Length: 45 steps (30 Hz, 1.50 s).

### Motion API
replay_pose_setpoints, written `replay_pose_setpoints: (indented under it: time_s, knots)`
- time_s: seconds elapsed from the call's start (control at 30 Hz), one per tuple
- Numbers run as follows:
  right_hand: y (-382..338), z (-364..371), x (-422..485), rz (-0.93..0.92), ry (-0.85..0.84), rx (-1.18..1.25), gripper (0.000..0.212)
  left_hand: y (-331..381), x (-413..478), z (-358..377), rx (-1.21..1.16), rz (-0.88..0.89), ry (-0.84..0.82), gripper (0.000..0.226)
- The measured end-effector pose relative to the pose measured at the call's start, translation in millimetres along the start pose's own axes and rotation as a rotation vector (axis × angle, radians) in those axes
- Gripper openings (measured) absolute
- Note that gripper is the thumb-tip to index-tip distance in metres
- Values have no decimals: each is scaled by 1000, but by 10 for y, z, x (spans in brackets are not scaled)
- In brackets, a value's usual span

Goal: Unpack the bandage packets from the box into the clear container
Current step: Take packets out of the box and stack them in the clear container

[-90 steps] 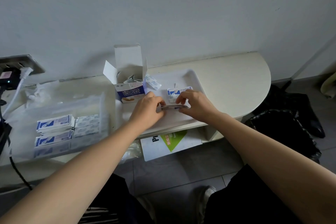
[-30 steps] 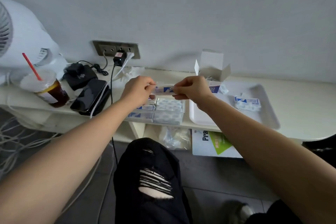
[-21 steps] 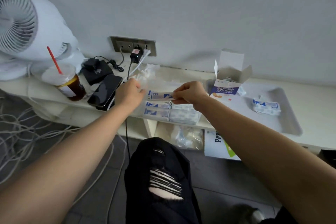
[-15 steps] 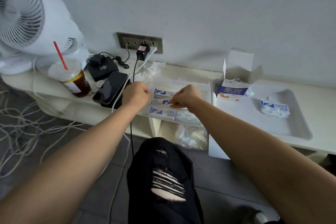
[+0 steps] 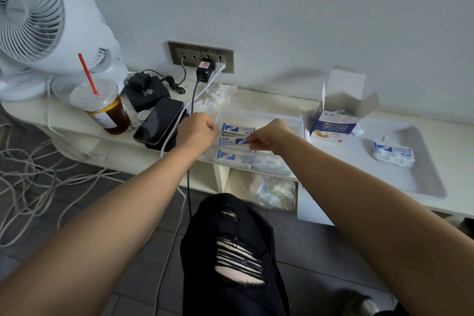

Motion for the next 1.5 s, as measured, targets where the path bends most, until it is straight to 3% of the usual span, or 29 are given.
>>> replay_pose_setpoints:
  time_s: [0.17, 0.43, 0.53, 0.63, 0.77, 0.9, 1.0, 1.17, 1.33, 1.5]
  knots:
    - [27, 51, 21, 29, -33, -39, 28, 5, -26, -6, -9, 6, -4, 17]
    - [-50, -9, 17, 2, -30, -263, 31, 17, -36, 5, 17, -10, -15, 19]
    - [-174, -20, -52, -110, -19, -449, 24, 9, -61, -8, -17, -20, -37, 23]
    - [-337, -140, -288, -299, -39, -467, 14, 143, -100, -147, 97, -11, 39, 19]
    - [-407, -489, -605, -499, -3, -381, 13, 712, -164, -252, 89, 204, 208, 14]
    - [-194, -1143, -945, -584, 166, -318, 18, 1579, -248, 133, -18, 430, 153, 13]
    - [173, -1726, -1067, -502, 311, -356, 23, 2137, -259, 586, -34, 552, 19, 14]
    - [809, -2693, -1150, -307, 512, -440, 9, 2838, -129, 1390, -27, 679, -201, 14]
    - [1067, -3093, -984, -222, 541, -625, 23, 3217, 128, 1911, 129, 687, -281, 25]
    - [1168, -3081, -747, -145, 451, -799, 37, 3340, 321, 2201, 206, 647, -317, 39]
Point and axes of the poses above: each hand's wrist, its own x-axis towards the middle knuckle, its own z-axis out of the palm, y = z × x, the point moved 9 cm from there along x, towards the middle knuckle, and after that the axes turned 15 degrees about -y, right-handed, at the moved point
